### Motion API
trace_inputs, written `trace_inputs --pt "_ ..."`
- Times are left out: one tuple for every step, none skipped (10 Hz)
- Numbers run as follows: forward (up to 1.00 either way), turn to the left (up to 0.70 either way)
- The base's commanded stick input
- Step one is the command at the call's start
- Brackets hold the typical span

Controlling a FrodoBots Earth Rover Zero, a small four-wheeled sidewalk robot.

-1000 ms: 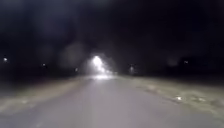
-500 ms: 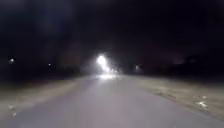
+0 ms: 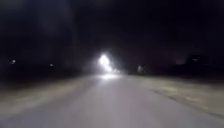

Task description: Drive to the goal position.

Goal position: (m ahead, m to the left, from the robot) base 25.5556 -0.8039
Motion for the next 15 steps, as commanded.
trace_inputs --pt "1.00 0.23" --pt "1.00 0.22" --pt "1.00 0.19" --pt "1.00 0.10" --pt "1.00 0.04" --pt "1.00 0.03" --pt "1.00 0.03" --pt "1.00 0.03" --pt "1.00 0.03" --pt "1.00 0.00" --pt "1.00 0.00" --pt "1.00 -0.01" --pt "1.00 -0.07" --pt "1.00 -0.11" --pt "1.00 -0.12"
